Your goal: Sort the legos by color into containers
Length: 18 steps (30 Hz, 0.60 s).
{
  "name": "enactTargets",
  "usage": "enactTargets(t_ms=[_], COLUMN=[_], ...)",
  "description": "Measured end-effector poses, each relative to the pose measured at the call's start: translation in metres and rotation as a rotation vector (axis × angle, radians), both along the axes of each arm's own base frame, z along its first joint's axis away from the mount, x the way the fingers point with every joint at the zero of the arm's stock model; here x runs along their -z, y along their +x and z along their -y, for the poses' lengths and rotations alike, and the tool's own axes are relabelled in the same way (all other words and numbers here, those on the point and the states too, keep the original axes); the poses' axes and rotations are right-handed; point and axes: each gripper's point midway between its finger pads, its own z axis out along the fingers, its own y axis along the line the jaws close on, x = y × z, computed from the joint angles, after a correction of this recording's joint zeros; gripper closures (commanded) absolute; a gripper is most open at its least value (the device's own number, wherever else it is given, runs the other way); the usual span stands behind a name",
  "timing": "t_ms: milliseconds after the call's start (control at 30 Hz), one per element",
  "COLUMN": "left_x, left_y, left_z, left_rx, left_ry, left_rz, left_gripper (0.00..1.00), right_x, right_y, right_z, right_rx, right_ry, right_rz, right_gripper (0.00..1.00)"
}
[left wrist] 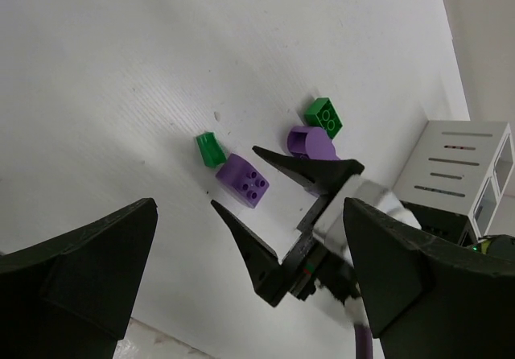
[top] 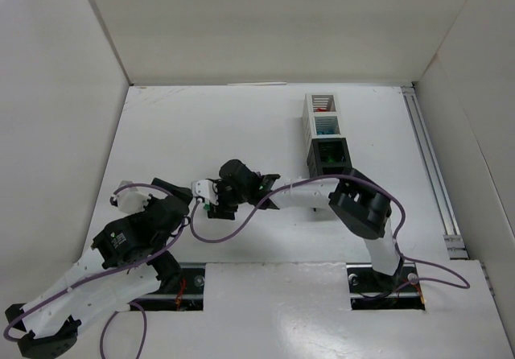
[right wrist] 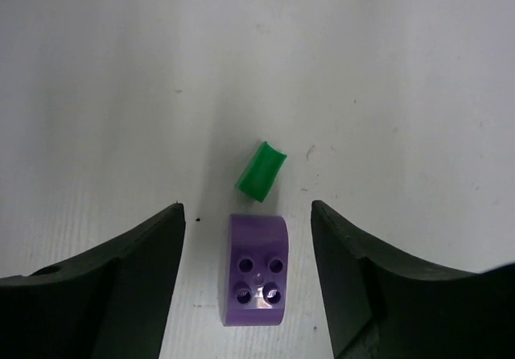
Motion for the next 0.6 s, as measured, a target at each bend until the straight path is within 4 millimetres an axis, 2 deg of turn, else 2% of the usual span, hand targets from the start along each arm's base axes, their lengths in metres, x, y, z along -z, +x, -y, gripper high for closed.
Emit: enactTargets(t_ms=[267,433,600], left_x=[0.000,0.001,0.001], left_y=[-0.001,-0.001,-0.001], left_z=[0.000,-0.001,-0.001], left_rx=[0.000,0.000,0.000], left_ry=[0.001,0.003,0.001], left_rz=[-0.003,-0.003,-0.003], left_gripper=[0.00,0.00,0.00], right_x=[0.035,0.036,0.038], right_y=[0.011,0.012,0.015], right_z=[0.002,-0.010,-0.012], right_rx=[0.240,0.319,0.405], right_ry=[-0.047,-0.021,-0.005], right_rz=[-0.125,-0.156,-0.179], right_gripper=[0.29,0.30,0.48])
